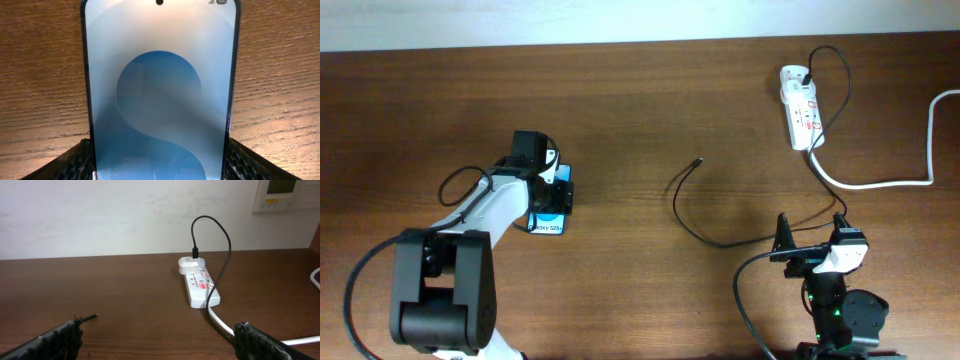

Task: Plug charger to phone and switch on socket
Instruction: 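Lower the left gripper and close it on the phone's sides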

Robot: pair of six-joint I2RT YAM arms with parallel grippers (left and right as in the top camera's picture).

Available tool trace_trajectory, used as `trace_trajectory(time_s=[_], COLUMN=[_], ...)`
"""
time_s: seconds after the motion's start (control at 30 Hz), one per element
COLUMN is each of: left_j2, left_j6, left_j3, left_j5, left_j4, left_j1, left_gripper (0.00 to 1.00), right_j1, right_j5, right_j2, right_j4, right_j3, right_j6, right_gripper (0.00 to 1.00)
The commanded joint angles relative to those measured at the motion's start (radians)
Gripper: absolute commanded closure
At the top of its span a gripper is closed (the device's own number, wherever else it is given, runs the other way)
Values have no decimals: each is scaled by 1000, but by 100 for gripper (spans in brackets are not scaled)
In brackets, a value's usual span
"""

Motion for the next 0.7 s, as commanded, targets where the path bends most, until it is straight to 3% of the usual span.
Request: trace_trajectory(time_s=[0.0, 0.67], left_j2=[29, 28], left_j6=[8, 8], left_j3=[-17, 0], left_j5=[20, 43], left_j4=[-16, -18], left_j1=[6, 6], left_gripper=[42, 52], right_j1=[6, 6], right_j5=[8, 8], right_j2=[-8, -8], right_j4=[-7, -8], right_j3=[-5, -5], right_j6=[5, 5], right_gripper=[2, 2])
